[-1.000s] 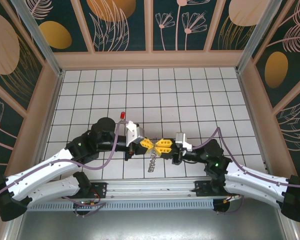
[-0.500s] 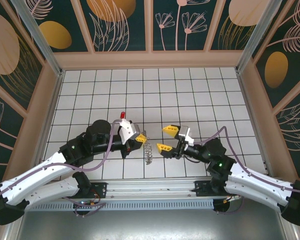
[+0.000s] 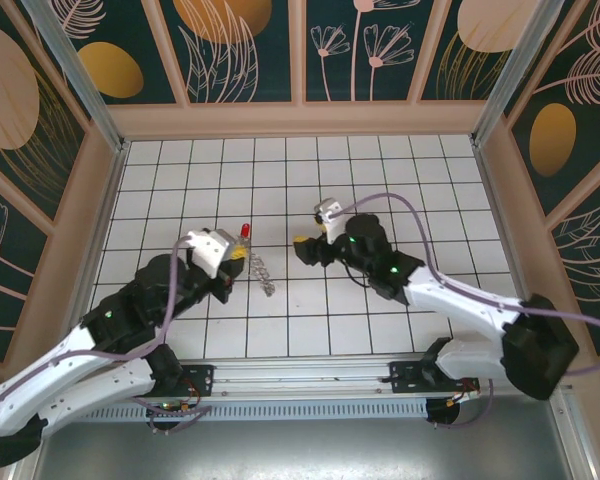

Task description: Put the keys on the keyring

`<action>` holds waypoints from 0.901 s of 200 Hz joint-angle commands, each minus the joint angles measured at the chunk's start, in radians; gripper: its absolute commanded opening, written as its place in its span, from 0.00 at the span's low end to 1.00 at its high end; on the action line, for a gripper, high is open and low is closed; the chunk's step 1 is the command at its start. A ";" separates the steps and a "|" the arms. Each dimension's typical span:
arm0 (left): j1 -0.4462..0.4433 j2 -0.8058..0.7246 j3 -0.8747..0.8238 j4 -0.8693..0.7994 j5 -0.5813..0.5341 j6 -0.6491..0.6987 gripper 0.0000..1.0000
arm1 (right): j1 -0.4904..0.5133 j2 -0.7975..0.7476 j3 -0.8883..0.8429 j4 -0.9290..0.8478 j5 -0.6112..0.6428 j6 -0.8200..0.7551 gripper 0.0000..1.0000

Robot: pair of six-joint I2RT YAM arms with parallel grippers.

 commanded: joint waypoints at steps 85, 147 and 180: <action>-0.004 -0.060 -0.071 -0.006 -0.212 -0.172 0.00 | 0.040 0.630 0.485 -0.058 -0.054 -0.040 0.67; -0.004 -0.248 -0.131 -0.006 -0.310 -0.252 0.00 | 0.073 0.861 0.693 -0.115 -0.076 -0.057 0.66; -0.004 -0.282 -0.134 -0.018 -0.311 -0.235 0.00 | 0.106 0.951 0.796 -0.184 0.033 -0.072 0.64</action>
